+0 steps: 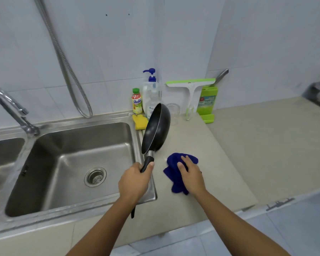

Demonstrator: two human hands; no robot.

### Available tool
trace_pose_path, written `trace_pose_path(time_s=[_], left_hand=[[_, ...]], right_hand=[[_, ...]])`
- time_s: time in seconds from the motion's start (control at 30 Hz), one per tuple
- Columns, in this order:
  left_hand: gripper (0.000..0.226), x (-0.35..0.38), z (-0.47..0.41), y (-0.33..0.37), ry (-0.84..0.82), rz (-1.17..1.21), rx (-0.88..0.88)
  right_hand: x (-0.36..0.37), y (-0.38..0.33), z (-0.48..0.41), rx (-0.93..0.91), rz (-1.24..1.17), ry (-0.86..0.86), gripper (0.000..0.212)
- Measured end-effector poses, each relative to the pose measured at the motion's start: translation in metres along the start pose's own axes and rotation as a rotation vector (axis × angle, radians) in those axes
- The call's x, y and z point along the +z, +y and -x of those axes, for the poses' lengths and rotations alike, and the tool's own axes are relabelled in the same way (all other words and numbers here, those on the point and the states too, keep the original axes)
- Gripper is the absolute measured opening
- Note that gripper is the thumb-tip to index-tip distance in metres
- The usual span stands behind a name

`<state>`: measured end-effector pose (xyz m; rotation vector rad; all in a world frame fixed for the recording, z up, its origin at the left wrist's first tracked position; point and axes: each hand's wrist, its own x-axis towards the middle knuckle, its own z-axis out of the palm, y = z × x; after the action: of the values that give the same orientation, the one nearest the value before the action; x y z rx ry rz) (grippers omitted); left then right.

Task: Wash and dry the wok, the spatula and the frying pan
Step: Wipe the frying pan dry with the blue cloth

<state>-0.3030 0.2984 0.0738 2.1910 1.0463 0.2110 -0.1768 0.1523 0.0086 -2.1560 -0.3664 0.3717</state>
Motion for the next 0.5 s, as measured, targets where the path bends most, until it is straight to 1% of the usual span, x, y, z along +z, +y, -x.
trace_pose_path(time_s=[0.07,0.1,0.17,0.27,0.37,0.4,0.5], left_hand=[[0.043,0.009,-0.003,0.006,-0.015,0.024,0.003],[0.042,0.015,-0.003,0.01,-0.029,0.042,0.001],[0.039,0.029,-0.001,0.021,-0.055,0.087,-0.008],[0.033,0.048,0.0,0.043,-0.092,0.098,-0.002],[0.028,0.067,0.001,0.07,-0.143,0.118,0.017],[0.028,0.075,0.0,0.08,-0.146,0.124,0.014],[0.031,0.1,-0.002,0.111,-0.102,0.046,0.005]], right_hand=[[-0.011,-0.011,0.0,0.016,-0.179,0.157,0.037],[-0.018,-0.017,0.001,0.032,-0.255,0.208,0.037],[-0.036,-0.03,-0.002,0.057,-0.401,0.254,0.042],[-0.065,-0.044,-0.02,0.072,-0.515,0.267,0.057],[-0.091,-0.041,-0.041,0.087,-0.544,0.244,0.085],[-0.1,-0.038,-0.047,0.095,-0.554,0.221,0.089],[-0.131,-0.024,-0.065,0.114,-0.64,0.171,0.08]])
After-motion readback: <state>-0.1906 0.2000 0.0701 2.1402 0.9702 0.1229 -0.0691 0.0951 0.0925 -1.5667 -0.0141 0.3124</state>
